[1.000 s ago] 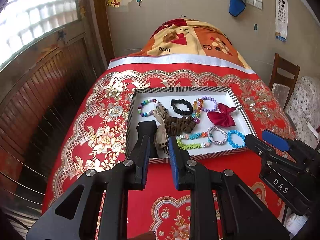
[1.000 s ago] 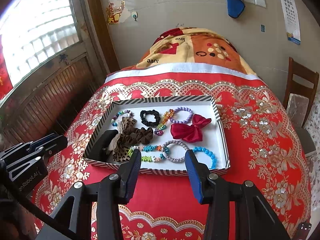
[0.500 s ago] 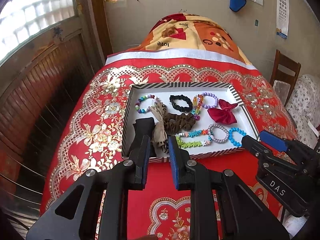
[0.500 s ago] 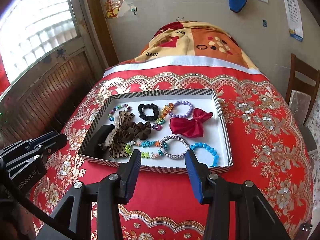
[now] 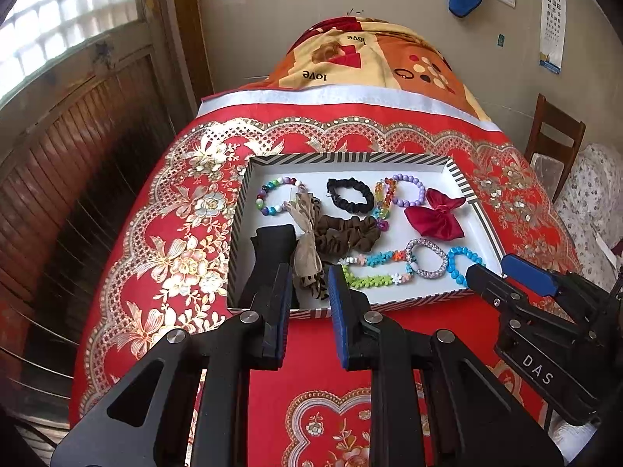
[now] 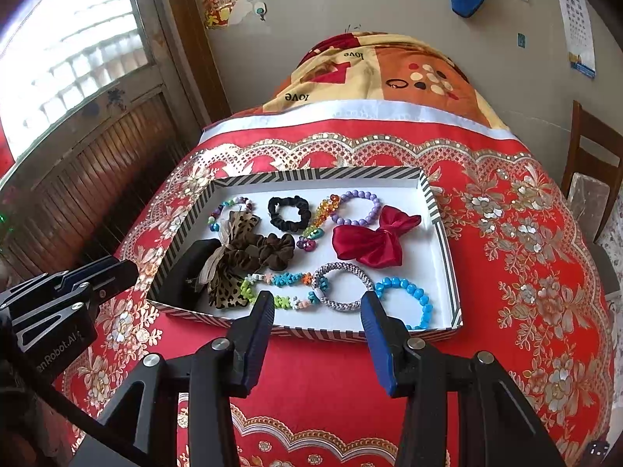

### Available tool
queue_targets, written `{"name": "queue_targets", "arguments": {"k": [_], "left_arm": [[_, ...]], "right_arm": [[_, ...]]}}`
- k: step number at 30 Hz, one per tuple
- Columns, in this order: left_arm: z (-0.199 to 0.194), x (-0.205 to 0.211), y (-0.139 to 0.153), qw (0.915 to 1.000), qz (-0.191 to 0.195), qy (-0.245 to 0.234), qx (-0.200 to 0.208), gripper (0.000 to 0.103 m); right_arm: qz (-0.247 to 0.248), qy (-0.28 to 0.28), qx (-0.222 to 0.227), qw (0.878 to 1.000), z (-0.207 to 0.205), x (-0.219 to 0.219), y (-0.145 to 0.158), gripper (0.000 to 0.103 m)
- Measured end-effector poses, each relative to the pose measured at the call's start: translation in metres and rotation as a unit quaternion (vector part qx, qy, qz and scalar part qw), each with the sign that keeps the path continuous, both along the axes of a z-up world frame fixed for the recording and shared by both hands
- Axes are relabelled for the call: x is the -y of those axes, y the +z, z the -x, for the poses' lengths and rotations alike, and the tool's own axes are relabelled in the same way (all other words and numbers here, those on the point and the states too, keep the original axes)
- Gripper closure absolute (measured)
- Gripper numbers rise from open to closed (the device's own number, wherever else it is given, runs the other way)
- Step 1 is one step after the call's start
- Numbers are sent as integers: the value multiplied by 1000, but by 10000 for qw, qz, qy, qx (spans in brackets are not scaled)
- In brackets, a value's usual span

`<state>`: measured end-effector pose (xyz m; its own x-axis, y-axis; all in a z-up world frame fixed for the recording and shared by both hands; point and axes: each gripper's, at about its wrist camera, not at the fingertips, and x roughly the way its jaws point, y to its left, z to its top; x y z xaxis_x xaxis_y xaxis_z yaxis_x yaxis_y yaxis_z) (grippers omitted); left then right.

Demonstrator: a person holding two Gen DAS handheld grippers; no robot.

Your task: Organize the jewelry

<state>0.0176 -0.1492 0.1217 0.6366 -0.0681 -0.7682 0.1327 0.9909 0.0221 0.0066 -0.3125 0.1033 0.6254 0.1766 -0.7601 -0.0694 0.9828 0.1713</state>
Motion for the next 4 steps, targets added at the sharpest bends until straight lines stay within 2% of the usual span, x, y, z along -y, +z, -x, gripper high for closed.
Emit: {"name": "queue_targets", "arguments": {"k": [4], "left_arm": [[-1, 0, -1, 10000, 6, -32, 35, 85]], "right_arm": [[3, -11, -3, 10000, 0, 0, -1, 59]]}}
